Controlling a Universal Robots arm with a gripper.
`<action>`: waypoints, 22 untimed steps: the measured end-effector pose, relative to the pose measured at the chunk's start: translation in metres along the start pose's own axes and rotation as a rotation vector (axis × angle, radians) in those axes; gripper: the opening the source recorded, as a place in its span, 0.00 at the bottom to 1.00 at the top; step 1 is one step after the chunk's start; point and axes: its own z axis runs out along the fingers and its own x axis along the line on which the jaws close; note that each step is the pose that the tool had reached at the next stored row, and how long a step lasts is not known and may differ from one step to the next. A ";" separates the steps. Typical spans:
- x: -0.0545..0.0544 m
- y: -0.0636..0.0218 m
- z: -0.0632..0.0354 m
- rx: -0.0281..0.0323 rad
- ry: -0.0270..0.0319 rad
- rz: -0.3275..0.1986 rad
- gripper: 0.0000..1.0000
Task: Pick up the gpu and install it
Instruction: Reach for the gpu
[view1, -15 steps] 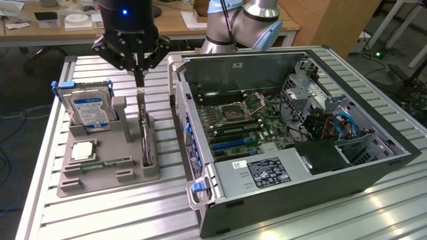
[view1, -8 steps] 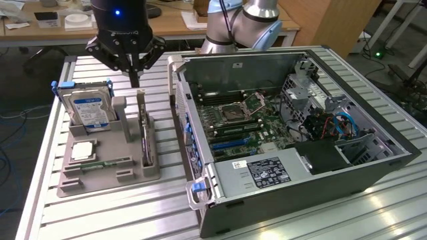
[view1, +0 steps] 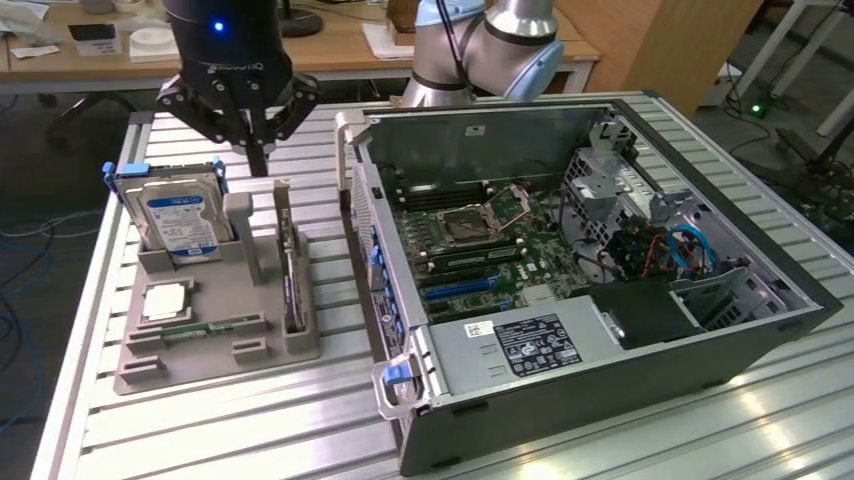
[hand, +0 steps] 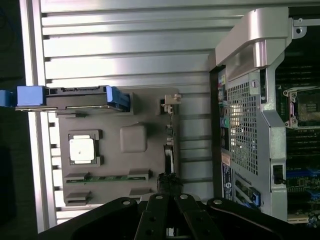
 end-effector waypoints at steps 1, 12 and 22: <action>0.001 -0.0001 0.0001 0.0000 0.0001 0.000 0.11; 0.016 -0.0014 0.0009 0.0001 0.0010 0.000 0.11; 0.012 -0.0012 0.0017 0.0001 0.0016 0.000 0.11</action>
